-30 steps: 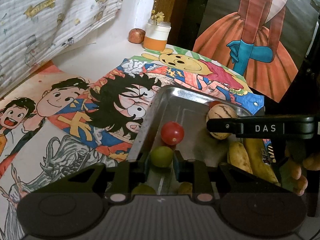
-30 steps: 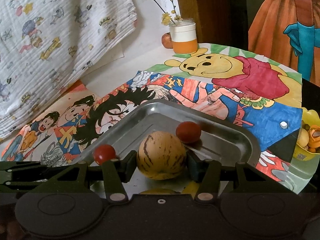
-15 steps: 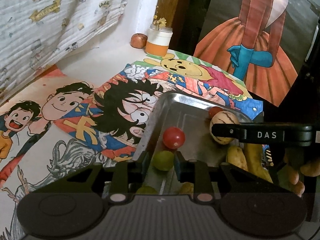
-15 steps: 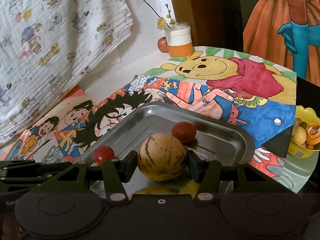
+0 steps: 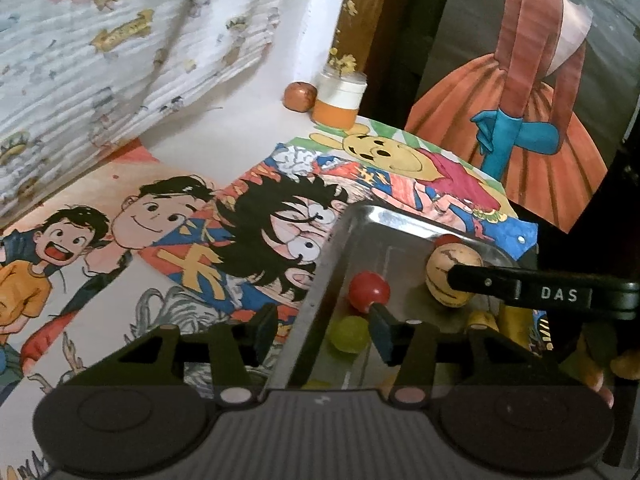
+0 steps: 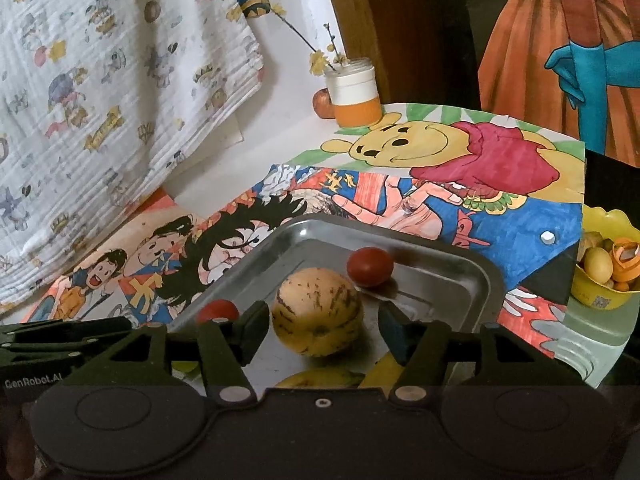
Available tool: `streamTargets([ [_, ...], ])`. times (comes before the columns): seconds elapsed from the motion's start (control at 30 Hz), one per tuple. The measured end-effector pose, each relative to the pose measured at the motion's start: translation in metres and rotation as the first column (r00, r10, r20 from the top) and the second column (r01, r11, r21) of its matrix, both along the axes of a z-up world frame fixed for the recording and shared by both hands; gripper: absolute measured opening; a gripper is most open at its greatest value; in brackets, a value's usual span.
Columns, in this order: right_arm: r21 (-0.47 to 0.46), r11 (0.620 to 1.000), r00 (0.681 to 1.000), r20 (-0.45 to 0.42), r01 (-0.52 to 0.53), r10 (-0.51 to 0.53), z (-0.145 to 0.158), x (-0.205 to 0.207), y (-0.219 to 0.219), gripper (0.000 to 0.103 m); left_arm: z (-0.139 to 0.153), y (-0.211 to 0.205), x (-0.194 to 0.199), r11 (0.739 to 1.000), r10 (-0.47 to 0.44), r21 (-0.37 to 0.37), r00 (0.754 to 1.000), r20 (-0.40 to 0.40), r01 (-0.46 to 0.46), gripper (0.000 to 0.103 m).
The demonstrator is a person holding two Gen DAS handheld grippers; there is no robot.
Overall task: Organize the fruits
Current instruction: 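Lower both grippers and open them to set melon and grape on the tray, then lift both grippers away from the tray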
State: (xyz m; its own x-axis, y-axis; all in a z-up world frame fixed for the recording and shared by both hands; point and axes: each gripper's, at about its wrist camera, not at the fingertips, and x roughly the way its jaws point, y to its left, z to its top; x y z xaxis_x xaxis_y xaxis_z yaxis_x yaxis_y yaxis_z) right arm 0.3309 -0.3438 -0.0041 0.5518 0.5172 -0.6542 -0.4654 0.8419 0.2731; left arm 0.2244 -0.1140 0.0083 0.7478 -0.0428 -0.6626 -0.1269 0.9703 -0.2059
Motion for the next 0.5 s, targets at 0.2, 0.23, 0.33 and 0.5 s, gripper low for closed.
streamTargets([
  [0.2, 0.015, 1.000, 1.000, 0.020, 0.016, -0.017, 0.006, -0.009, -0.002, 0.077, 0.006, 0.006, -0.005, 0.999, 0.034, 0.015, 0.999, 0.022, -0.034, 0.077],
  [0.23, 0.016, 1.000, 0.999, 0.025, 0.021, -0.021, 0.007, -0.010, -0.003, 0.078, 0.007, 0.007, -0.006, 0.999, 0.039, 0.016, 0.999, 0.025, -0.039, 0.079],
  [0.33, 0.015, 0.999, 0.999, 0.040, 0.036, -0.036, 0.010, -0.015, -0.004, 0.082, 0.010, 0.010, -0.008, 0.998, 0.057, 0.016, 0.998, 0.035, -0.058, 0.087],
  [0.5, 0.018, 0.998, 0.996, 0.058, 0.062, -0.063, 0.014, -0.022, -0.006, 0.088, 0.014, 0.016, -0.013, 0.996, 0.084, 0.017, 0.995, 0.048, -0.085, 0.098],
])
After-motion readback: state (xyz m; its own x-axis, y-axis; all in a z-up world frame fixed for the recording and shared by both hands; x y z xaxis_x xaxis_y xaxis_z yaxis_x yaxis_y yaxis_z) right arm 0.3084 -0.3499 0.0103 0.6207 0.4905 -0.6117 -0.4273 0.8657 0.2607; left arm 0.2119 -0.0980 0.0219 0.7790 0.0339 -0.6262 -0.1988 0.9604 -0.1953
